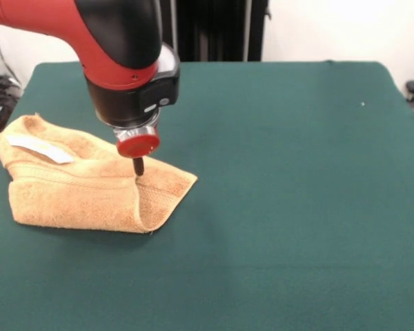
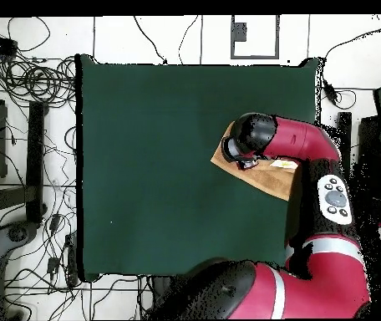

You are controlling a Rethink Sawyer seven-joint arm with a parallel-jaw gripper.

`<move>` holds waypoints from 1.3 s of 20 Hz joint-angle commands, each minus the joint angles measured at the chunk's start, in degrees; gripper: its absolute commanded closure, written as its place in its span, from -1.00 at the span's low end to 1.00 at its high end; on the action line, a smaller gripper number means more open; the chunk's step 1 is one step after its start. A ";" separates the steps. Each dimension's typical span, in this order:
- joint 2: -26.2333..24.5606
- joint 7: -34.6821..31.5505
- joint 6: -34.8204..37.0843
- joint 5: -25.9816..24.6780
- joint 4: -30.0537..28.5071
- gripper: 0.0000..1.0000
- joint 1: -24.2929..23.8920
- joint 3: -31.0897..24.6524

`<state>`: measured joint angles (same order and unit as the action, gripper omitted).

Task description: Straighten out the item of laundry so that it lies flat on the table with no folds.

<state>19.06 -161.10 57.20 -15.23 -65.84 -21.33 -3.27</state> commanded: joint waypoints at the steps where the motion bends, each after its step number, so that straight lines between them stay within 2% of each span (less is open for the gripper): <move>1: -3.61 -5.65 4.74 0.94 -0.27 -1.00 3.80 1.44; 9: -3.96 -5.07 5.51 -0.10 1.58 -1.00 6.12 4.84; 18: -4.66 -4.17 4.49 1.99 1.24 -1.00 5.34 4.38; 26: -4.89 -5.13 1.44 6.40 -1.15 -1.00 3.66 2.16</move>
<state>18.57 -161.10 57.51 -12.83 -63.35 -18.69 2.21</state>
